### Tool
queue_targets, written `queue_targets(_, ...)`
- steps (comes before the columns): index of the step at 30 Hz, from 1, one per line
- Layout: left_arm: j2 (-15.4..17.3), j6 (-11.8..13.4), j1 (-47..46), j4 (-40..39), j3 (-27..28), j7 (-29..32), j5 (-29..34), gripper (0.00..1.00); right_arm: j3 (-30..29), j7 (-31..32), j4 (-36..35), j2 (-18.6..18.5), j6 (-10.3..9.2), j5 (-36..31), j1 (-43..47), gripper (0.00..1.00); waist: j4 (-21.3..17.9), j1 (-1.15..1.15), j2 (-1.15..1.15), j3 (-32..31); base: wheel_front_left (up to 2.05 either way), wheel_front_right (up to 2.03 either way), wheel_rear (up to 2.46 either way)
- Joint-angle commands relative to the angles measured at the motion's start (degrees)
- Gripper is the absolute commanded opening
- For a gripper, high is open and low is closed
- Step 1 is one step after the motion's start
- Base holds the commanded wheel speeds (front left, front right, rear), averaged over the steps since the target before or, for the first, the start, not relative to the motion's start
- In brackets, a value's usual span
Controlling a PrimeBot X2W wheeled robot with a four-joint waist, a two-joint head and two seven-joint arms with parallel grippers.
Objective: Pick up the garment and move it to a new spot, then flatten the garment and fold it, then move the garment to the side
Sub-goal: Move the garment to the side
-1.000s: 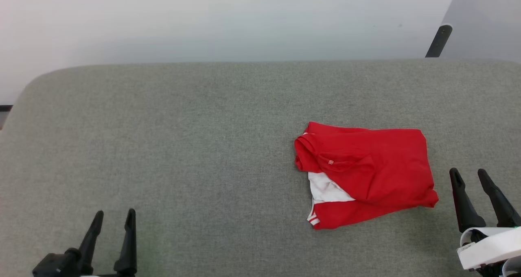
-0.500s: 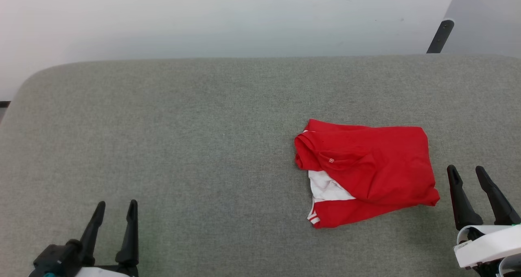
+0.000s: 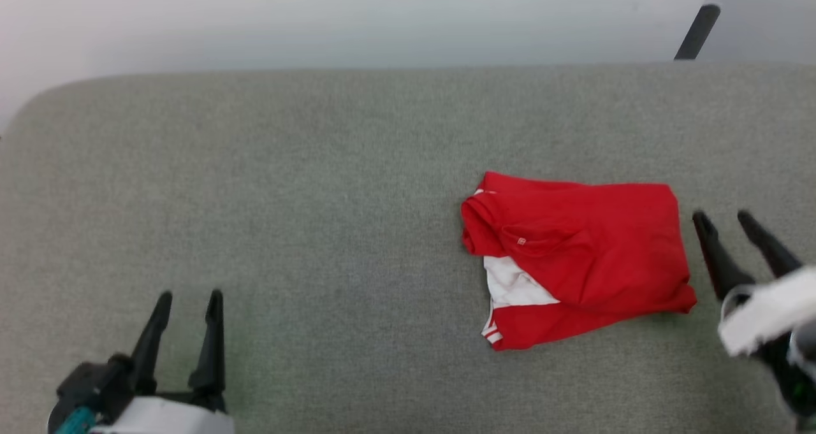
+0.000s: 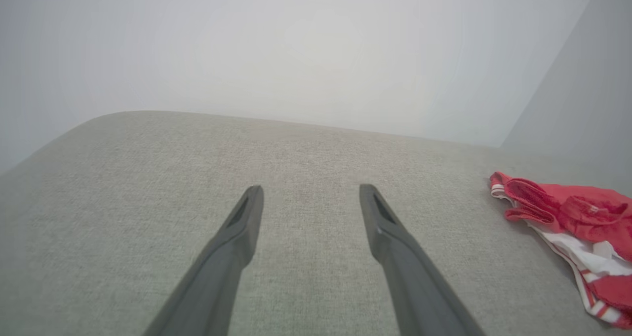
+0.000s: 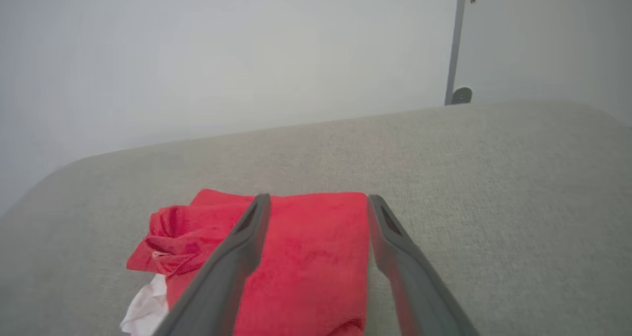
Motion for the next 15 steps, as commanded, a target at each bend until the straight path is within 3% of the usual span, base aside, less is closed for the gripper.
queue_targets(1, -0.22, -0.04, -1.54, -0.17, -0.39, -0.03, -0.41, 1.00, -0.08, 3.90, 0.94, -0.70, -0.02, 0.03, -3.38, 1.00, 0.40, 0.00, 0.00, 2.42, 0.00, 0.00, 0.00)
queue_targets(11, -1.48, -0.18, -7.01, 1.69, -3.51, -0.03, -0.86, 1.00, -0.03, 41.93, 9.58, -6.17, -0.02, 2.53, -15.62, 1.00, 2.65, 0.00, 0.00, 8.39, 0.00, 0.00, 0.00)
queue_targets(15, -1.58, -0.19, -9.10, 1.31, -4.41, -0.03, -1.47, 1.00, -2.78, 50.38, 8.91, -5.75, -0.02, 1.95, -18.64, 1.00, 3.34, 0.00, 0.00, 11.19, 0.00, 0.00, 0.00)
